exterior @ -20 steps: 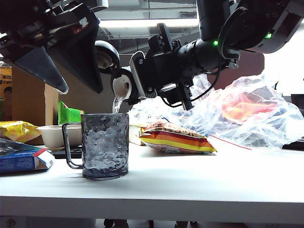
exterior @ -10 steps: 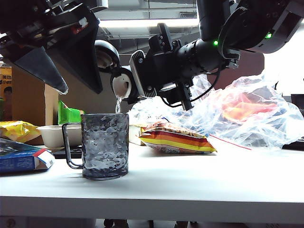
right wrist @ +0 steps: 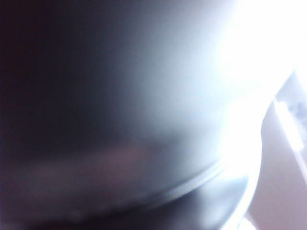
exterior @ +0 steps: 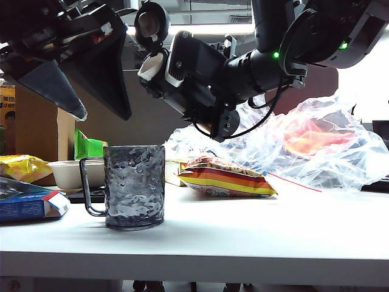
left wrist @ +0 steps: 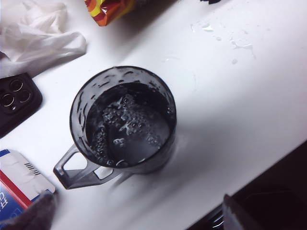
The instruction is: Pick up the black thermos, pour some water into the cup, then place the black thermos back on the table.
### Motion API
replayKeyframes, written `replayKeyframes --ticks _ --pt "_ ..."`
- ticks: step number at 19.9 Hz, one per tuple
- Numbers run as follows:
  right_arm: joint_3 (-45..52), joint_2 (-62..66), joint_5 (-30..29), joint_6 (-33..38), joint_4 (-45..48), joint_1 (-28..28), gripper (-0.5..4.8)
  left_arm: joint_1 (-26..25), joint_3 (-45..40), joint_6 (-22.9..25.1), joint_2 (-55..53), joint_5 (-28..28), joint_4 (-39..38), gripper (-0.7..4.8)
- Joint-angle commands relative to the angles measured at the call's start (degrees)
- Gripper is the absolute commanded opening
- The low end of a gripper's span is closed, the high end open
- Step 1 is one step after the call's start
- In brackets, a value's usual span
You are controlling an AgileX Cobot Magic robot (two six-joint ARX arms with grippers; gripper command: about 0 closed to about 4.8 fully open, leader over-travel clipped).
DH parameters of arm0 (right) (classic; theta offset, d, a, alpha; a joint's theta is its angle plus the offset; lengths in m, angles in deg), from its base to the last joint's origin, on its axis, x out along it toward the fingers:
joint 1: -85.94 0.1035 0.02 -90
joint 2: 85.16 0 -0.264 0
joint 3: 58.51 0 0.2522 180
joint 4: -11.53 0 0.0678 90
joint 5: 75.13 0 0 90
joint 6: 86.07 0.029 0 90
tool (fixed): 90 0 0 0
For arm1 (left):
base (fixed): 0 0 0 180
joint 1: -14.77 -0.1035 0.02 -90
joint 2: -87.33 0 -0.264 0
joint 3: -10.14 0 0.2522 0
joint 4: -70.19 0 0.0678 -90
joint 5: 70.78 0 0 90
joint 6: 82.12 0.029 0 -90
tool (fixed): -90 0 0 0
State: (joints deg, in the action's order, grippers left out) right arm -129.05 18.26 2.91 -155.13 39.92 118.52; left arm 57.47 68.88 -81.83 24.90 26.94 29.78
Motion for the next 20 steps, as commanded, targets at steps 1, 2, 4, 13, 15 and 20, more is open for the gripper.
replayKeyframes --ticks 1,2,4,13,15,20 --pt "-0.6 -0.5 -0.4 4.6 3.1 0.1 1.03 0.0 0.0 -0.3 0.2 0.2 0.4 4.79" --pt "-0.6 -0.5 -0.5 4.8 3.0 0.1 1.03 0.0 0.0 -0.3 0.2 0.2 0.4 4.79" --pt "-0.6 -0.5 -1.5 10.5 2.2 0.2 1.03 0.0 0.0 -0.3 0.2 0.2 0.4 4.79" --pt "-0.5 -0.6 0.9 58.5 -3.5 -0.1 1.03 0.0 0.0 0.8 0.2 -0.5 3.7 4.79" --pt "0.5 -2.3 2.1 58.9 -6.1 -0.1 1.02 0.0 0.0 1.4 0.2 -2.9 5.8 4.79" --pt "14.6 -13.4 9.5 68.3 1.4 -2.9 1.03 0.0 0.0 1.5 0.2 -5.2 10.1 4.79"
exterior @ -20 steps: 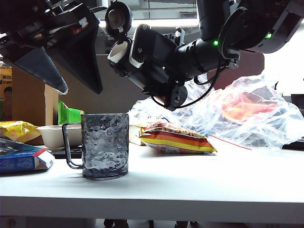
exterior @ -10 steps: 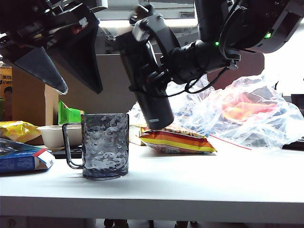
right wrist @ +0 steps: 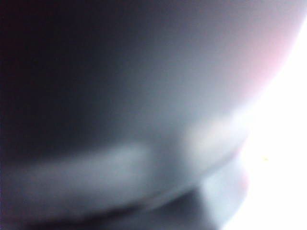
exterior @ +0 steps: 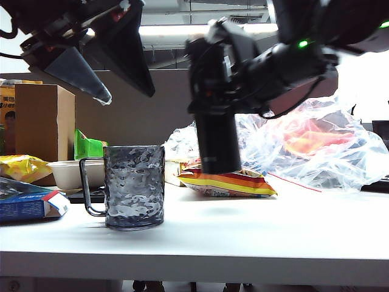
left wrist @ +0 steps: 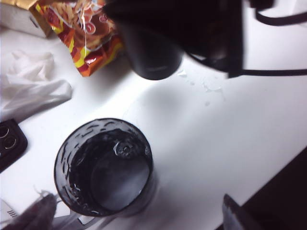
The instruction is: Pick up the black thermos, pour some water into the cup, then place the black thermos back on the table.
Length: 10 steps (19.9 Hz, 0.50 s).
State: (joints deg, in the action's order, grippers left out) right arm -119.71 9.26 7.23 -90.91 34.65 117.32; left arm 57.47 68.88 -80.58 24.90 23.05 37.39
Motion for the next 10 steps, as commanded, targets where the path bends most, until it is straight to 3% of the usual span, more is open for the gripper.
replayKeyframes --ticks 1,3,4,10 --pt "10.0 -8.0 10.5 5.0 7.2 -2.6 1.03 0.0 0.0 1.0 0.2 -5.9 5.6 4.79" --pt "14.6 -11.5 16.2 5.0 7.8 -3.2 1.03 0.0 0.0 1.2 0.1 -11.9 11.5 4.79" --pt "16.3 -12.8 17.0 5.1 8.4 -3.2 1.03 0.1 0.0 1.2 0.1 -12.1 13.9 4.79" --pt "24.6 -13.9 17.0 9.5 17.6 -3.3 1.03 1.5 0.0 1.5 -3.7 -15.9 17.5 4.79"
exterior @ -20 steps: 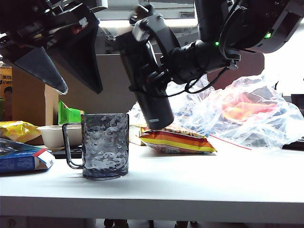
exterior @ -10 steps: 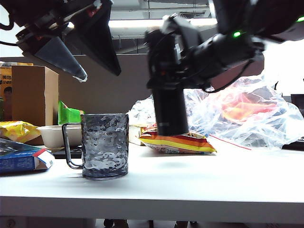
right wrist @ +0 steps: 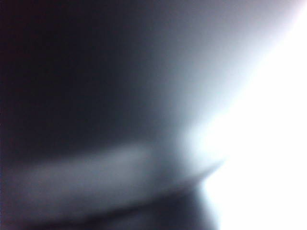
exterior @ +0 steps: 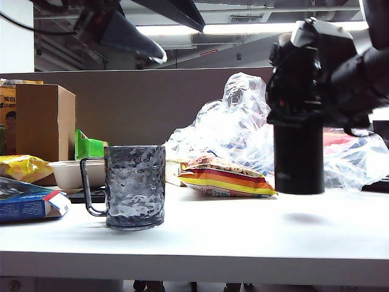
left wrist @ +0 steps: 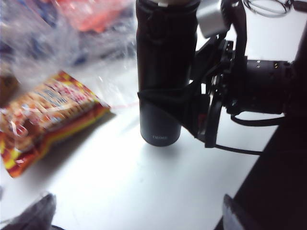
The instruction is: Pick up the black thermos, pour some water into the cup, then place the black thermos back on the table.
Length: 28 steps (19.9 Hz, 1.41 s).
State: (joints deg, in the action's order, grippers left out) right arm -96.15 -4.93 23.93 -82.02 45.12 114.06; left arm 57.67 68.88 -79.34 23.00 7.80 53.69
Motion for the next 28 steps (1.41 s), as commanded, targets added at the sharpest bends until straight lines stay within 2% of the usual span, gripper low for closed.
replayKeyframes --ticks 1,3,7,11,12,14,15,18,19,20,21,22,24,27,28 --pt "1.2 1.1 0.5 0.6 7.2 -0.1 1.03 2.5 0.0 0.2 -3.6 -0.6 2.6 4.79" --pt "1.1 3.3 0.3 0.5 7.5 -0.1 1.03 4.1 0.0 0.2 -5.6 -0.2 3.7 4.79" --pt "1.1 11.4 0.2 0.5 16.1 -0.1 1.03 4.6 0.0 0.2 -6.5 0.3 3.7 4.79" --pt "1.3 14.6 -0.4 0.5 16.6 0.0 1.09 4.6 0.0 0.2 -6.5 0.2 3.6 4.79" --pt "1.5 14.6 -0.4 0.5 16.7 0.0 1.52 4.6 0.0 0.2 -6.5 0.2 3.6 4.79" --pt "1.6 14.5 -0.4 0.5 16.8 0.0 4.11 4.6 0.0 0.2 -6.5 0.2 3.6 4.79" --pt "1.6 14.4 -0.4 0.5 16.9 0.0 4.42 4.6 0.0 0.2 -6.5 0.2 3.6 4.79" --pt "2.4 12.0 -0.6 0.5 15.6 0.3 4.44 4.6 0.0 0.2 -6.4 0.3 3.7 4.79" --pt "3.9 9.0 -2.5 0.5 14.0 0.3 4.41 4.5 0.0 -0.2 -5.8 0.3 3.6 4.79" --pt "6.1 2.5 -6.3 0.7 9.1 0.3 3.62 4.5 0.0 -0.5 -3.4 2.4 2.9 4.79" --pt "6.6 -3.5 -9.2 0.7 1.9 0.3 1.14 4.5 0.0 -0.5 -1.1 2.6 1.8 3.08" --pt "6.4 -10.6 -12.1 0.9 -7.2 0.3 0.06 4.5 0.0 -0.4 1.9 2.6 -0.4 -0.08" --pt "6.1 -27.4 -13.7 2.4 -22.6 0.4 -0.09 4.5 0.0 -0.4 9.0 2.6 -6.2 -0.06" --pt "6.1 -50.9 -13.4 2.3 -37.1 0.3 -0.08 4.5 -0.1 -0.4 20.7 2.6 -19.1 -0.06" --pt "6.1 -57.3 -12.7 2.3 -42.6 0.2 -0.08 4.5 -0.5 -0.7 23.5 2.6 -21.4 -0.06"
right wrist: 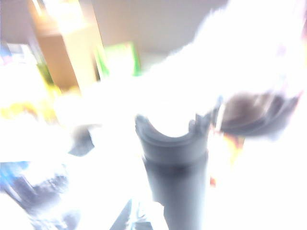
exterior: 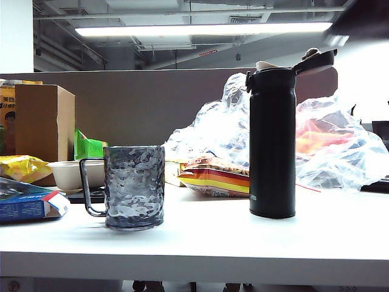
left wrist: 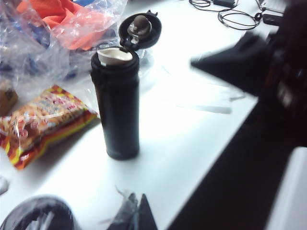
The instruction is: Pick up the black thermos, pour some water into the cup, then place the black thermos back on the table.
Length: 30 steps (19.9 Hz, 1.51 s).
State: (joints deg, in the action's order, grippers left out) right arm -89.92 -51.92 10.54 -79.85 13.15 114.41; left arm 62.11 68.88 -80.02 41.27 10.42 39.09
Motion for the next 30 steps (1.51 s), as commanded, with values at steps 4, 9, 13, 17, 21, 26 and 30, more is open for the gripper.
replayKeyframes --ticks 4,9,13,17,21,26,30 --pt "0.0 -28.0 5.0 -0.4 -28.8 -0.1 -0.08 0.1 -10.6 -7.6 20.9 -0.5 -3.8 -0.06" --pt "3.0 -32.6 4.2 -0.2 -33.0 -0.1 -0.08 0.1 -27.3 -11.6 37.0 0.2 4.8 -0.06" --pt "10.7 -33.1 4.3 4.3 -28.6 -0.1 -0.08 0.1 -38.6 -17.3 43.9 2.8 11.0 -0.06" --pt "16.9 -33.1 4.9 4.5 -26.2 -0.1 -0.08 0.1 -44.5 -21.2 45.5 4.3 14.6 -0.06" --pt "17.3 -33.1 6.0 4.3 -25.8 -0.1 -0.08 0.1 -44.5 -18.4 45.6 6.4 12.2 -0.06" --pt "17.3 -33.1 3.3 7.6 -25.8 0.0 0.02 0.1 -44.5 -23.1 45.6 5.8 9.2 0.04" --pt "17.3 -33.1 2.5 9.2 -25.5 -0.1 0.23 0.1 -44.5 -23.1 45.6 5.8 9.1 0.04"
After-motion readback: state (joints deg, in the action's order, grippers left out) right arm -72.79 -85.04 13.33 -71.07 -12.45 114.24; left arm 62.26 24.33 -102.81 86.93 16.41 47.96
